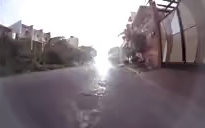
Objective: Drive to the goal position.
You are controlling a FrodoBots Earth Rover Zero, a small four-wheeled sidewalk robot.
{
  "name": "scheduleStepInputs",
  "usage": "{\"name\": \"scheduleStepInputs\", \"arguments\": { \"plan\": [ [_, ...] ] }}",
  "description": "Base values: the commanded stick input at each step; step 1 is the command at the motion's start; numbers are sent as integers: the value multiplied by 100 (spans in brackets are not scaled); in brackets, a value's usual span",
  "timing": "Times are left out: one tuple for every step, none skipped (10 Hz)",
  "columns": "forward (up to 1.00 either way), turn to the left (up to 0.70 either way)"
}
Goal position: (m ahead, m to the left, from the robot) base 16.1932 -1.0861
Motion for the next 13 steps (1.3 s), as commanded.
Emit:
{"name": "scheduleStepInputs", "arguments": {
  "plan": [
    [100,0],
    [100,0],
    [100,0],
    [100,-7],
    [100,-25],
    [100,-40],
    [100,-31],
    [100,0],
    [100,0],
    [100,0],
    [100,-7],
    [100,-40],
    [100,-40]
  ]
}}
